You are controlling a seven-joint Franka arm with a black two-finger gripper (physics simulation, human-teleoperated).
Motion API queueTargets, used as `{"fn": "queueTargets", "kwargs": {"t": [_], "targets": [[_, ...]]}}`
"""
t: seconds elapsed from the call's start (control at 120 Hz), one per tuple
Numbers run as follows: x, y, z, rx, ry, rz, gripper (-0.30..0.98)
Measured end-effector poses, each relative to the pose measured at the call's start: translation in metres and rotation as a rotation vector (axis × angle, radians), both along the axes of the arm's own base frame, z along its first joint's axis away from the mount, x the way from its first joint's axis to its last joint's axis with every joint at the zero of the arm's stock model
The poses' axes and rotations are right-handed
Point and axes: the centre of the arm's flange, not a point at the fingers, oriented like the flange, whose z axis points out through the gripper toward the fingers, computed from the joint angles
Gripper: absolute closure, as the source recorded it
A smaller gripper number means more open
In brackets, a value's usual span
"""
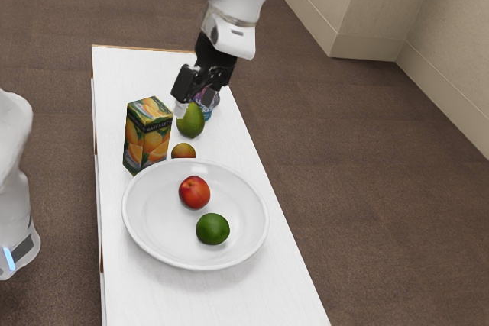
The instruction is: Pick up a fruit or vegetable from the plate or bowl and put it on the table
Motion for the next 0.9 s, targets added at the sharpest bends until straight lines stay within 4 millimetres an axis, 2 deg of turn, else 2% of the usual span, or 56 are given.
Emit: {"fn": "queueTargets", "kwargs": {"t": [0.167, 0.25, 0.325, 0.375, 0.45, 0.542, 0.608, 0.708, 0.833, 0.9], "targets": [[0.004, -0.048, -0.031, 0.019, 0.0, 0.093, 0.0], [-0.006, -0.071, -0.047, 0.025, 0.017, 0.122, 0.0], [-0.046, -0.089, -0.053, 0.026, 0.002, 0.131, 0.0], [-0.074, -0.111, -0.061, 0.031, -0.008, 0.119, 0.0], [-0.097, -0.136, -0.076, 0.04, -0.005, 0.126, 0.0], [-0.121, -0.179, -0.086, 0.031, -0.009, 0.12, 0.0], [-0.123, -0.196, -0.093, 0.017, 0.005, 0.143, 0.0], [-0.115, -0.208, -0.099, -0.003, 0.017, 0.199, 0.0], [-0.102, -0.214, -0.104, -0.016, 0.013, 0.265, 0.0], [-0.092, -0.21, -0.103, -0.023, -0.003, 0.314, 0.0]]}}
